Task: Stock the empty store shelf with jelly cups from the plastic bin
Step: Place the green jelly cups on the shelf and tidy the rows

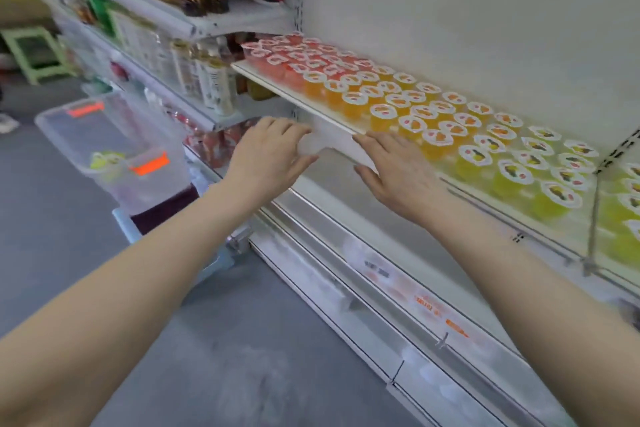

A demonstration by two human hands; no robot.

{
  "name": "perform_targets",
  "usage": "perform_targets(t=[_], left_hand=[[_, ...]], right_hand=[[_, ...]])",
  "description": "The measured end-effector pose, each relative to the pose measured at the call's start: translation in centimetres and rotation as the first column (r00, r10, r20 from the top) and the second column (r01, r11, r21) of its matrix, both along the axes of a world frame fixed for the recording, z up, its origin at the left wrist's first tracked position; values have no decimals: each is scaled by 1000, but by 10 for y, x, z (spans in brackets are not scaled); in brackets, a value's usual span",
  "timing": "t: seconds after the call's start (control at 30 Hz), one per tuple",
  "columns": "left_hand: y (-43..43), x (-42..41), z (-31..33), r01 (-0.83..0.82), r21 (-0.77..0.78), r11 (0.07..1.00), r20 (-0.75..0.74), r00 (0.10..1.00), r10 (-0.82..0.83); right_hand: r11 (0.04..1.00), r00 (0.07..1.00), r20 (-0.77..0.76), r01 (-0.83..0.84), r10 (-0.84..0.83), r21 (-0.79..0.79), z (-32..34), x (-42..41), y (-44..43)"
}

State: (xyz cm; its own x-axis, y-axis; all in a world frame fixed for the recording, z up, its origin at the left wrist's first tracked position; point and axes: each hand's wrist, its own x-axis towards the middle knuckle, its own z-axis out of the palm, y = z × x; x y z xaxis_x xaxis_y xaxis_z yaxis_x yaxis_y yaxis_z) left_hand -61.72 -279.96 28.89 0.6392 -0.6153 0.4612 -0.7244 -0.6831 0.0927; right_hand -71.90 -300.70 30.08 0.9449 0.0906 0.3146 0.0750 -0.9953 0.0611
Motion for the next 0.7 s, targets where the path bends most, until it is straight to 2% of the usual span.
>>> perform_targets(t=[0.3, 0.7], left_hand=[[155, 71, -24, -214, -5, 977, -71, 974, 213], [284, 183, -69, -456, 25, 890, -169, 875, 453]], right_hand=[[977, 977, -25, -208, 210, 49, -24, 120, 132], [891, 889, -79, -444, 451, 90, -64, 289, 253]])
